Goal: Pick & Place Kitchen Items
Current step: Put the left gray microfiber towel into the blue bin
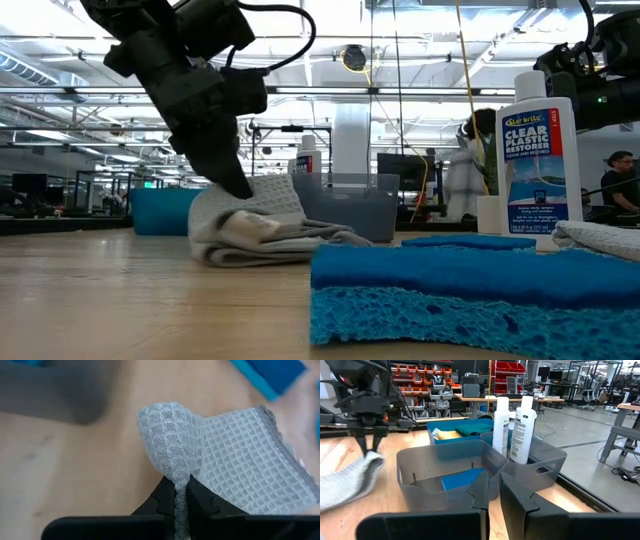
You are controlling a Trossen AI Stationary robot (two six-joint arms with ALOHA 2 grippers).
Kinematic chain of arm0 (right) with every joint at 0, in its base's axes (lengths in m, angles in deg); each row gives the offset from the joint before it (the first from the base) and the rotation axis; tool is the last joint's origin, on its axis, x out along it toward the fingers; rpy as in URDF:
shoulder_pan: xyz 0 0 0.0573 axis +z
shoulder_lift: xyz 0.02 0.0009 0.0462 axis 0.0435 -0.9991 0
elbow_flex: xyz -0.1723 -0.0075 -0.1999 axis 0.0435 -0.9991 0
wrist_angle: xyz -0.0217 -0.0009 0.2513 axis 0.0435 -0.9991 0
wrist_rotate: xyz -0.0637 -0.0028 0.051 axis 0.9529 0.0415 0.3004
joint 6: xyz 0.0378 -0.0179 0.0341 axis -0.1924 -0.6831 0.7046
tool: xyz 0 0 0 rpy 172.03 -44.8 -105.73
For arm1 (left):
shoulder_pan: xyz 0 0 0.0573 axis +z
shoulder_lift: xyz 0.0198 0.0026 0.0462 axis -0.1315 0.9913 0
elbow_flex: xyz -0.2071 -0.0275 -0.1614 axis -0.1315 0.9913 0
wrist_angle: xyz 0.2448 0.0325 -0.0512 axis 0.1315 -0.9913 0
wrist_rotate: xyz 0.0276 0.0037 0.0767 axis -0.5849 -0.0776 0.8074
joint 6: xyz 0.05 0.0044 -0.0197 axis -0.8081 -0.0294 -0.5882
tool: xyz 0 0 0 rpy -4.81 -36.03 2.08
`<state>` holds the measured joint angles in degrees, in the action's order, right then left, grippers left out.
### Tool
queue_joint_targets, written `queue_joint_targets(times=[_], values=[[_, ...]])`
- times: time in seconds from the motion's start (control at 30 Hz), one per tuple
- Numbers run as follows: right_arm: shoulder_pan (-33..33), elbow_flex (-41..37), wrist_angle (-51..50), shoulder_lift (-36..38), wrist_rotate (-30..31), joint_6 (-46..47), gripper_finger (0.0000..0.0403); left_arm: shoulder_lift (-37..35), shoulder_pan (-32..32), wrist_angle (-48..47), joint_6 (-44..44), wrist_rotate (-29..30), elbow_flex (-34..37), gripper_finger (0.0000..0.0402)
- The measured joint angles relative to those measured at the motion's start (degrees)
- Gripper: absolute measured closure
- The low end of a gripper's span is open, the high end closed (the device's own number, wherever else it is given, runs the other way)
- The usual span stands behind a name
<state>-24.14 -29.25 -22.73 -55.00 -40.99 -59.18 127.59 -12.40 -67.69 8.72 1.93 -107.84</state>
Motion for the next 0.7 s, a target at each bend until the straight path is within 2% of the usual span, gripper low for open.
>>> queue_joint_targets(times=[0.3, 0.7], values=[[0.0, 0.0, 0.0, 0.0, 0.0, 0.0, 0.0383, 0.2, -3.4, -8.1, -2.9, -12.2, 0.0, 0.0385], [0.0, 0.0, 0.0, 0.0, 0.0, 0.0, 0.0383, 0.3, -8.2, -10.9, -5.8, -10.3, 0.0, 0.0384]])
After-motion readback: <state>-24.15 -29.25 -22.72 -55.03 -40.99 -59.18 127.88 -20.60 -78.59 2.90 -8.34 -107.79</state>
